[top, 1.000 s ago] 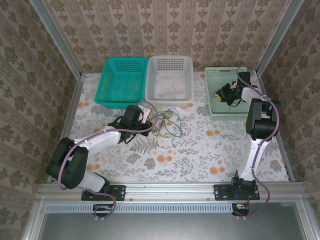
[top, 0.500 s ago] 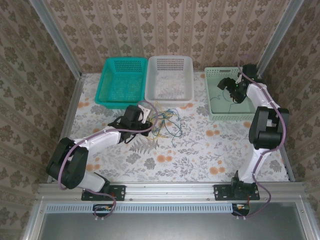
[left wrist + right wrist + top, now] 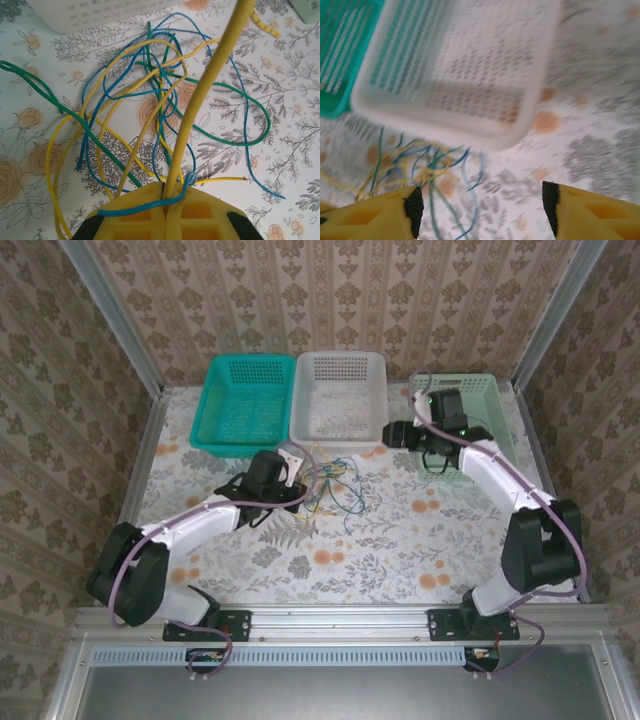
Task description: Untangle the cables
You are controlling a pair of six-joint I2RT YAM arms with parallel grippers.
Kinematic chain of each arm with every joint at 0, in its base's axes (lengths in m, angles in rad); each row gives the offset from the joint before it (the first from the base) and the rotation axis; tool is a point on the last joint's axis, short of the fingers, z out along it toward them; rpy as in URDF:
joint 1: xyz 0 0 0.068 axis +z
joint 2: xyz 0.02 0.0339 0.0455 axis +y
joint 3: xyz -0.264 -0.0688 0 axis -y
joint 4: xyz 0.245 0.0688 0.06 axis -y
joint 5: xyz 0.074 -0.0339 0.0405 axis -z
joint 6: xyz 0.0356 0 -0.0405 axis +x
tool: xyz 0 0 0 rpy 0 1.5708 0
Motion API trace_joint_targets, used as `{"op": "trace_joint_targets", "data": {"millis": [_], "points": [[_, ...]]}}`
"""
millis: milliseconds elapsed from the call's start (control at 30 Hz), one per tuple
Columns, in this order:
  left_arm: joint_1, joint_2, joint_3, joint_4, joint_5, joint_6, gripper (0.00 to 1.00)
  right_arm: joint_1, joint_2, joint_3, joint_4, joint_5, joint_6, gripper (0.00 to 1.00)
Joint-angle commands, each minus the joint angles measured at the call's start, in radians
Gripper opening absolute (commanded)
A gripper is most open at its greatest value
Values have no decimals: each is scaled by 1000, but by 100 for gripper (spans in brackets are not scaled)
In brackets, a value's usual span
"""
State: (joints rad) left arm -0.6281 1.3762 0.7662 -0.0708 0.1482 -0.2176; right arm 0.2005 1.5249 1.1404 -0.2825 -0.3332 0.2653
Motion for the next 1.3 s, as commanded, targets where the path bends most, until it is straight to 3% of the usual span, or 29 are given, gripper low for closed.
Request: {"op": "trace_joint_targets", "data": {"millis": [0, 167, 333, 433, 633, 867, 1267], "points": [[-3, -53, 35, -32, -36, -28, 0, 57, -79, -125, 181, -68, 33, 63], [-3, -95, 43, -25, -8, -59, 0, 190, -96, -200, 279, -27, -11, 56], [-10, -119, 51, -20, 44, -75, 0, 280, -58, -229, 433, -9, -16, 68], [-13, -123, 38, -5, 73, -81, 0, 313, 16, -188, 473, -84, -35, 77], [-9, -125, 21, 17, 101, -108, 0, 400, 94, -164, 532, -115, -90, 78], [8, -107, 42, 31, 145, -110, 0, 412, 159, -129, 543, -146, -87, 73], [39, -127, 6, 67, 177, -147, 3, 415, 156, -154, 542, -157, -77, 15]]}}
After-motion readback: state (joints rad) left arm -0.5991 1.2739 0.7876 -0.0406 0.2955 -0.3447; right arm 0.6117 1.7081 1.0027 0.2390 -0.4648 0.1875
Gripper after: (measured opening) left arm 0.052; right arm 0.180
